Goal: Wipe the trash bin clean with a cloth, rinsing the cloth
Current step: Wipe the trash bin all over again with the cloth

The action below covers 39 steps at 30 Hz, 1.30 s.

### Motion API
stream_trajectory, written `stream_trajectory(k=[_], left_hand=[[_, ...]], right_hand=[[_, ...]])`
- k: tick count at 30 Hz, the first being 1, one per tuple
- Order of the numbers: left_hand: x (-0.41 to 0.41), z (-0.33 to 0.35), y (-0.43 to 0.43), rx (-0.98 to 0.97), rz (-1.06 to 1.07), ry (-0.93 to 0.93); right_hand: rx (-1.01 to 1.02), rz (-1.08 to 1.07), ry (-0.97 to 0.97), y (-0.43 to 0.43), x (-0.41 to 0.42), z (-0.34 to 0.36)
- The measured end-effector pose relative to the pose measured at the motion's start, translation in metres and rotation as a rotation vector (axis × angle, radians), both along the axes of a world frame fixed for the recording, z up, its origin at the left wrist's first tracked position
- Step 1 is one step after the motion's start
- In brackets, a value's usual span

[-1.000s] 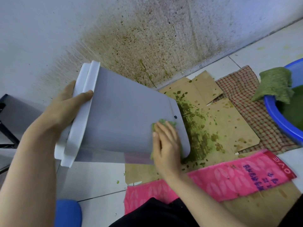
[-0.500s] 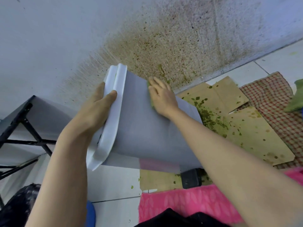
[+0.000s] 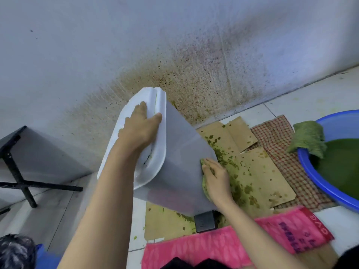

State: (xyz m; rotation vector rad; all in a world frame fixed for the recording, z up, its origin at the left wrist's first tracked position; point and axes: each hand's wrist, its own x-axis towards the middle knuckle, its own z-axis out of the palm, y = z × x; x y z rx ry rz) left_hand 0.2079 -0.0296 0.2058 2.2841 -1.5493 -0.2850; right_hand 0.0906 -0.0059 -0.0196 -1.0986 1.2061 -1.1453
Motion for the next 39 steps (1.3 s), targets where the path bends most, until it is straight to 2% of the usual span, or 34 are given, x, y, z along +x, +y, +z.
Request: stream_trajectory(k=[3,6,8,11,14,18,20,21,23,25,26,27,29,31,35,39], left_hand=[[-0.025,-0.004,-0.008,0.045,-0.006,-0.081],[-0.045,-0.006,-0.008,0.055,-0.013,-0.104],[-0.059,-0.005,-0.010,0.047,-0.038,-0.036],[-0.073,0.000,-0.013,0.059,-0.039,0.187],[-0.069,0.009,-0.006,0.034,-0.081,0.264],[-0.038,0.018,0.005,-0.151,-0.133,0.363],[-0.019,0.022,0.007,-0.204,-0.098,0.315],[-0.009,0.020,0.006,-0.210,-0.065,0.295],[0.009,0.013,0.006,-0.194,-0.036,0.273],[0.022,-0.001,0.004,-0.169,-0.028,0.323],[0.026,-0.005,0.003,-0.163,-0.020,0.360],[0.030,-0.009,0.001,-0.166,-0.016,0.385],[0.034,-0.014,-0.002,-0.157,-0.008,0.388],[0.034,-0.016,-0.004,-0.158,-0.019,0.339],[0.027,-0.015,-0.005,-0.108,-0.052,0.188],[0.025,-0.017,-0.009,-0.060,-0.077,0.124]], right_hand=[[0.155,0.003,-0.182,0.006,-0.024,0.015],[0.469,-0.046,-0.569,0.004,-0.053,0.037],[0.576,-0.089,-0.799,0.002,-0.071,0.060],[0.514,-0.146,-0.956,-0.003,-0.087,0.094],[0.316,-0.126,-0.987,-0.005,-0.091,0.127],[-0.089,-0.168,-0.753,-0.004,-0.076,0.170],[-0.345,-0.163,-0.483,-0.004,-0.060,0.192],[-0.498,-0.103,-0.295,-0.003,-0.051,0.201],[-0.767,0.215,0.203,0.001,-0.030,0.209],[-0.929,0.429,0.798,0.004,-0.011,0.208],[-0.948,0.451,0.986,0.000,-0.006,0.208],[-0.919,0.460,1.049,-0.007,-0.004,0.208],[-0.818,0.516,1.009,-0.029,-0.002,0.211],[-0.748,0.561,1.006,-0.059,0.003,0.213],[-0.667,0.507,1.033,-0.124,0.022,0.213],[-0.517,0.323,0.826,-0.177,0.032,0.211]])
